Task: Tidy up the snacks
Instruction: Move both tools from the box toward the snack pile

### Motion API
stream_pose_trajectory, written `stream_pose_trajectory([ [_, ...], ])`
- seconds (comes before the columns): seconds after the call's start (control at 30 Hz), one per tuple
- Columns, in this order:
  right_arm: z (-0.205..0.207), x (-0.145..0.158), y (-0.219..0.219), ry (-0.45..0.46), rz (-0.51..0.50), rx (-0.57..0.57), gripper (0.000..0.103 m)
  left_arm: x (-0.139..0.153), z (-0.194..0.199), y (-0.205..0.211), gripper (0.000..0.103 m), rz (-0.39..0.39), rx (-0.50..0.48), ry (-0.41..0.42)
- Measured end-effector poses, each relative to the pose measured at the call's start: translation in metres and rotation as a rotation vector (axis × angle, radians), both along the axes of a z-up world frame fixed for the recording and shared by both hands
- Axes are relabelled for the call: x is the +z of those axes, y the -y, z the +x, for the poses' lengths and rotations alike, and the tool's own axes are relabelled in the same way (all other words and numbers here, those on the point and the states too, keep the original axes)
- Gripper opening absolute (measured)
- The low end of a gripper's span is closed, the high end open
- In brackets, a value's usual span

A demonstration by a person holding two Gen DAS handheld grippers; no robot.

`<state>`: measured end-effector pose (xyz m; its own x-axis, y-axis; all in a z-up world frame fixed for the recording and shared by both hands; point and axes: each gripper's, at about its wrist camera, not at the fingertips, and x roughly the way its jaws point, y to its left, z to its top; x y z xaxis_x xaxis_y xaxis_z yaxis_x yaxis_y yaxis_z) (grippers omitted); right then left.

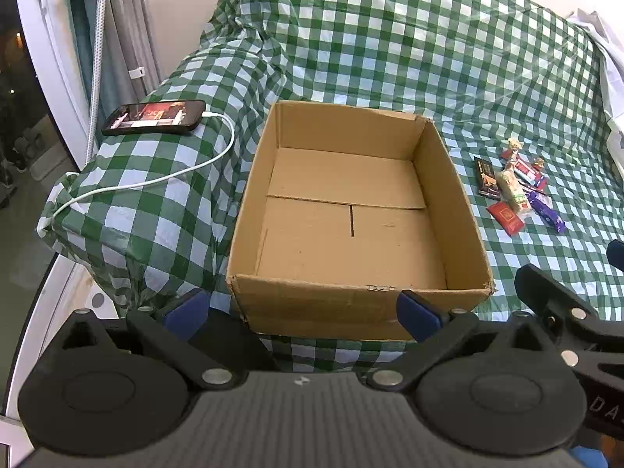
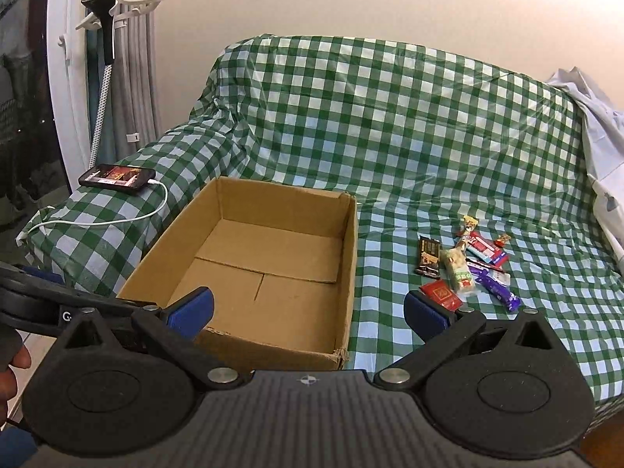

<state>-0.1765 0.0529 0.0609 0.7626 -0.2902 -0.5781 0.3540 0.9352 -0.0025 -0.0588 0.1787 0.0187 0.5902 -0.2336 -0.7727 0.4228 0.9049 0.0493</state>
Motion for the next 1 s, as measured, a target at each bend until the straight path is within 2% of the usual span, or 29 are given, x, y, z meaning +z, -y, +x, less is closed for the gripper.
stream_pose_trajectory([
  [1.0, 0.0046, -0.0079, 0.0027, -0.008, 0.038, -0.005, 0.103, -0.0017, 0.0022, 0.0046, 0.103, 0.054, -0.005, -0.011],
])
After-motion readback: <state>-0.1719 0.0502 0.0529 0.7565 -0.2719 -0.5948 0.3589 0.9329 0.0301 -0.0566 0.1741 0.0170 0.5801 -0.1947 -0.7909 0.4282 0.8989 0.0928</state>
